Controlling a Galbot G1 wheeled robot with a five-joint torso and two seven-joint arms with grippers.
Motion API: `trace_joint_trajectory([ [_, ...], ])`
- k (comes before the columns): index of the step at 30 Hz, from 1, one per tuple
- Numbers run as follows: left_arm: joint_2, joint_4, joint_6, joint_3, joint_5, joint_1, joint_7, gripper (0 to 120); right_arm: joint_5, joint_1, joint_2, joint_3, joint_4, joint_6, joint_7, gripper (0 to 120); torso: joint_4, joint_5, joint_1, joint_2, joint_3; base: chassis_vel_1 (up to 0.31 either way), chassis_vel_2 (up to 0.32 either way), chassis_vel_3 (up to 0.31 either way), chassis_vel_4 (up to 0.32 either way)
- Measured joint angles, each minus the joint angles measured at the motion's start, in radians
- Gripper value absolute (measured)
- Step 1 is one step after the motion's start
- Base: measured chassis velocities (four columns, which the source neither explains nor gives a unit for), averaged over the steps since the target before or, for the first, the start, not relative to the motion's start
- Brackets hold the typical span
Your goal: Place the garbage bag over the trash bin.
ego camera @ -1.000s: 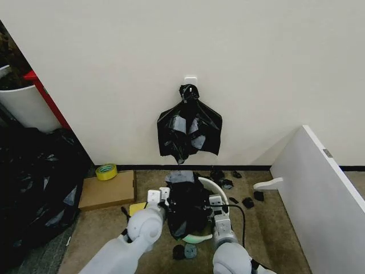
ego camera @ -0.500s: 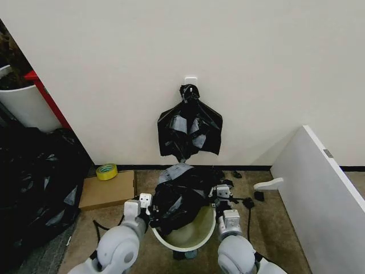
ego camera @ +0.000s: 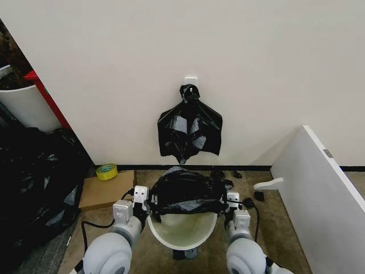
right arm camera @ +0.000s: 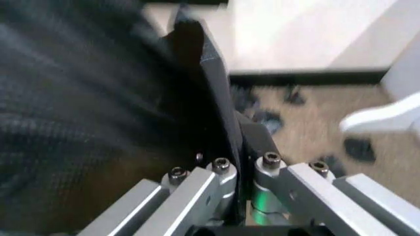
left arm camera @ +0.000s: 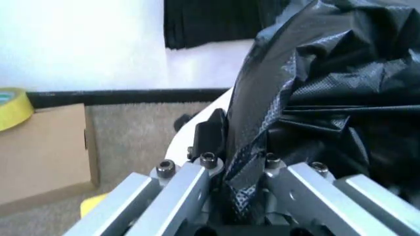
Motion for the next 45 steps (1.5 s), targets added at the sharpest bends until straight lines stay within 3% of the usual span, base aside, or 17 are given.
trace_joint_trajectory([
  [6,-0.01,0.039,-0.014,-0.029,-0.034,-0.039,0.008,0,0.035,-0.06,-0.042,-0.022,0.045,0.008,-0.061,0,0.0001,0.0001,0.0,0.0,0.0,0.0,0.0,0.0,0.0],
  [16,-0.026,0.117,-0.018,-0.076,-0.099,-0.124,-0.002,1,-0.11,-0.149,-0.073,-0.113,0.004,0.183,-0.237,2,0.0004,-0.0001,0.0,0.0,0.0,0.0,0.0,0.0,0.0],
  [18,-0.029,0.12,-0.025,-0.077,-0.1,-0.129,-0.002,0,-0.205,-0.153,-0.078,-0.118,-0.033,0.25,-0.276,8,-0.0007,0.0003,0.0,0.0,0.0,0.0,0.0,0.0,0.0],
  [20,-0.031,0.12,-0.029,-0.075,-0.1,-0.128,-0.001,0,-0.272,-0.148,-0.081,-0.112,-0.059,0.302,-0.297,14,0.0001,0.0002,0.0,0.0,0.0,0.0,0.0,0.0,0.0],
  [24,-0.043,0.125,-0.022,-0.057,-0.095,-0.117,-0.001,0,-0.563,-0.138,-0.099,-0.064,-0.187,0.51,-0.396,32,0.0001,0.0001,0.0,0.0,0.0,0.0,0.0,0.0,0.0],
  [27,-0.044,0.125,-0.022,-0.055,-0.094,-0.117,-0.002,0,-0.626,-0.138,-0.103,-0.049,-0.208,0.552,-0.408,36,0.0,0.0001,0.0,0.0,0.0,0.0,0.0,0.0,0.0],
  [31,-0.046,0.123,-0.021,-0.067,-0.084,-0.103,-0.003,0,-0.758,-0.143,-0.133,-0.023,-0.209,0.67,-0.418,55,0.0003,0.0003,0.0,0.0,0.0,0.0,0.0,0.0,0.0],
  [39,-0.059,0.145,-0.022,-0.082,-0.077,-0.095,-0.01,0,-0.879,-0.186,-0.208,0.037,-0.17,0.779,-0.44,86,0.0001,0.0,0.0,0.0,0.0,0.0,0.0,0.0,0.0],
  [45,-0.061,0.147,-0.022,-0.083,-0.068,-0.086,-0.012,0,-0.881,-0.222,-0.218,0.076,-0.112,0.72,-0.389,100,0.0001,0.0001,0.0,0.0,0.0,0.0,0.0,0.0,0.0],
])
